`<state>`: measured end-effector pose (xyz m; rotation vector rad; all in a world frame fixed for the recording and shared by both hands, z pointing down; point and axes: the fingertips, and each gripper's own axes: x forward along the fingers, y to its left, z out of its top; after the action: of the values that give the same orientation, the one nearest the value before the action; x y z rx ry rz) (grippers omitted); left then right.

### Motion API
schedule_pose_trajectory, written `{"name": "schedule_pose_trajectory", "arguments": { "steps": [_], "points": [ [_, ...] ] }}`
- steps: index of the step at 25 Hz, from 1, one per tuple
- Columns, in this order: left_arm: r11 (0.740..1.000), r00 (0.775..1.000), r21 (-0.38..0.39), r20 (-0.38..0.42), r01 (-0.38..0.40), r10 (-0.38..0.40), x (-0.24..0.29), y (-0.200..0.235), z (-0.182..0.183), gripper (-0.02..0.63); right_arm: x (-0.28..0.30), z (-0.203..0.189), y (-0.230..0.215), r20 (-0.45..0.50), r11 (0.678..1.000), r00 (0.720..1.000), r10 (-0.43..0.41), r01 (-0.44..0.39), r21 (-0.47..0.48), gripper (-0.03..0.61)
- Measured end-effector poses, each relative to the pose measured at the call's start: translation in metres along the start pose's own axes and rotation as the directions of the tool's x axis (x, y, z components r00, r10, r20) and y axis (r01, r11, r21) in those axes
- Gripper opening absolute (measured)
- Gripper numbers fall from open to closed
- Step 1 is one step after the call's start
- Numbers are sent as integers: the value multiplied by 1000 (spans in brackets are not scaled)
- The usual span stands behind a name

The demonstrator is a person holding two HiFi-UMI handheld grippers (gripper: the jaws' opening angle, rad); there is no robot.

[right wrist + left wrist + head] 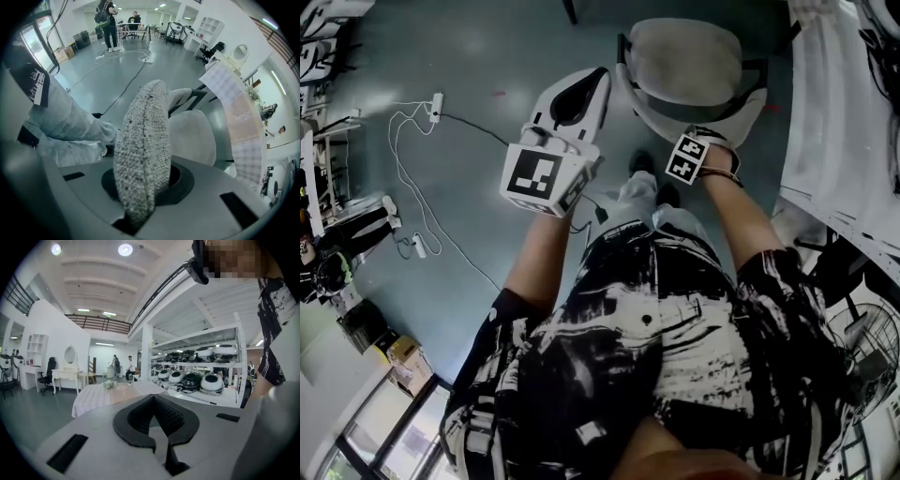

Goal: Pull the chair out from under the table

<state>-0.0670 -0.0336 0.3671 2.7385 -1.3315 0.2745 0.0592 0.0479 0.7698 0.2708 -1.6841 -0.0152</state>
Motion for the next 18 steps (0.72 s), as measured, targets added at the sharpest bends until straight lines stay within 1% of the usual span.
{"name": "schedule_pose_trajectory", "arguments": {
  "steps": [7,9,11,13,14,17,18],
  "points": [
    [1000,1000,6,1,-22,22,-14,-16,0,0,-2,-2,13,1,1000,1000,7,-7,23,46],
    [1000,1000,7,2,-30,30,-17,-20,0,0,-1,-3,13,0,1000,1000,-11,11,-4,52],
    [999,999,8,1,-41,41,-21,-23,-1,0,-1,-2,14,7,997,999,-44,44,-62,60],
    [999,999,5,1,-52,52,-25,-28,1,0,-5,-3,15,25,990,997,-72,74,-116,92],
    [998,998,3,0,-58,58,-27,-31,2,0,-8,-3,16,37,988,996,-77,81,-132,92],
    [998,998,8,6,-66,66,-32,-39,6,0,-24,-1,17,82,988,994,-70,80,-132,94],
    [998,998,12,11,-65,65,-33,-41,9,0,-30,1,17,97,989,993,-68,80,-127,120]
  ]
}}
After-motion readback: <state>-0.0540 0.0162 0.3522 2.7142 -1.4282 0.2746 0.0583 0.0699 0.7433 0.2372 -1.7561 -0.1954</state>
